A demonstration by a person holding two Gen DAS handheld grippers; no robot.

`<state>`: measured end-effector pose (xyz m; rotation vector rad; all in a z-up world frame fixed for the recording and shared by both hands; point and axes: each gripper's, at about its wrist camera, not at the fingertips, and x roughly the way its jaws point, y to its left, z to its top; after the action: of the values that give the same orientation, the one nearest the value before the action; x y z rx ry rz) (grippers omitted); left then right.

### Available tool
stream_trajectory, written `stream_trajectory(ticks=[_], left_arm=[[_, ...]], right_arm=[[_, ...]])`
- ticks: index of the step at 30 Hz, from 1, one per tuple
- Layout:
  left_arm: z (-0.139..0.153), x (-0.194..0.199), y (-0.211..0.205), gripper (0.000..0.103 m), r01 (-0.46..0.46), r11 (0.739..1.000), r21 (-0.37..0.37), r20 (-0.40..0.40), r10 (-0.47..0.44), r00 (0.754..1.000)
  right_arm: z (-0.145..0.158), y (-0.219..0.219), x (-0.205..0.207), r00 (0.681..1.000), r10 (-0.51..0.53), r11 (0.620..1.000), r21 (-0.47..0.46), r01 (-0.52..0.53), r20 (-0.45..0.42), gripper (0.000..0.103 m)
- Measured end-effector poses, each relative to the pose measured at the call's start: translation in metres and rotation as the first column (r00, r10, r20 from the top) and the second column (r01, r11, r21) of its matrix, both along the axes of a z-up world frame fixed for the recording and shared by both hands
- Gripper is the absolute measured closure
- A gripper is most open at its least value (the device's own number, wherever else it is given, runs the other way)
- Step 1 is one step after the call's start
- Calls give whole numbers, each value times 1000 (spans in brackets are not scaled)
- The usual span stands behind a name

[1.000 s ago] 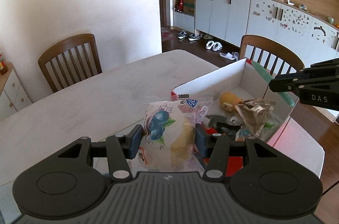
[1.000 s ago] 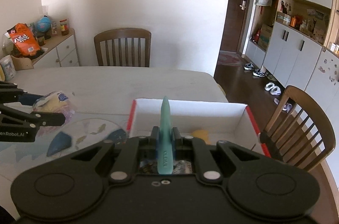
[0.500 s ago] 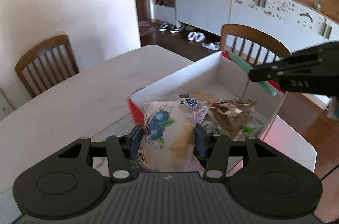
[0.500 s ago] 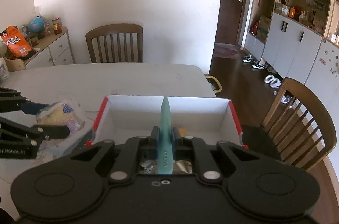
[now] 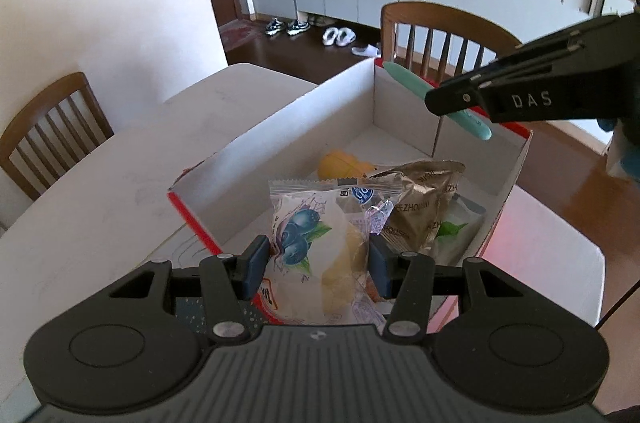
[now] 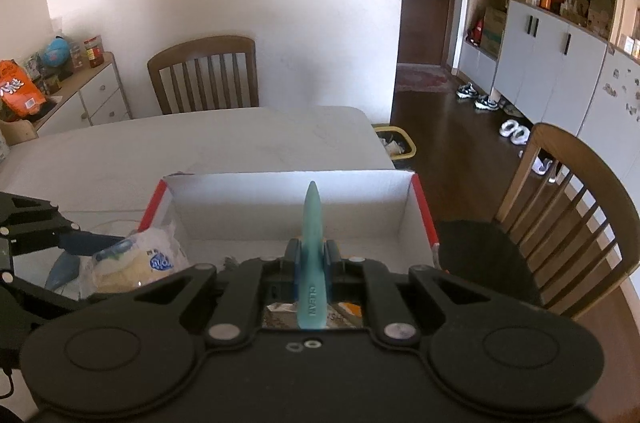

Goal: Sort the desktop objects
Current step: 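Carry the wrapped bun and mint-green stick with both grippers over the red box, then lower the bun and stick into the box and open both grippers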

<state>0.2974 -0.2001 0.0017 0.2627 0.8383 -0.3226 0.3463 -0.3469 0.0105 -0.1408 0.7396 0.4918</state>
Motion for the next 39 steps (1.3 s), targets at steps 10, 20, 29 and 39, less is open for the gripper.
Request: stream_trajectory(ticks=[10,20,29,39], left_arm=[[-21,19,-16,52,48,996,77,-54,-44,998],[-36,31,-28,52,81,986,148,-83,-70,994],[-45,36,-31,51,114,974,195,-108,-95,990],[-52,38,-39,51,159,957,245,-123,-132,984]], right_arm=[[-20,5,28,1000,16,998,-68,-18,-26,93],[-49,16,56,999,9,990,-139,-16,-53,93],[-70,27,68,996,36,978,-203,-53,-86,93],[-89,37,74,991,52,969,-234,-79,-120,93]])
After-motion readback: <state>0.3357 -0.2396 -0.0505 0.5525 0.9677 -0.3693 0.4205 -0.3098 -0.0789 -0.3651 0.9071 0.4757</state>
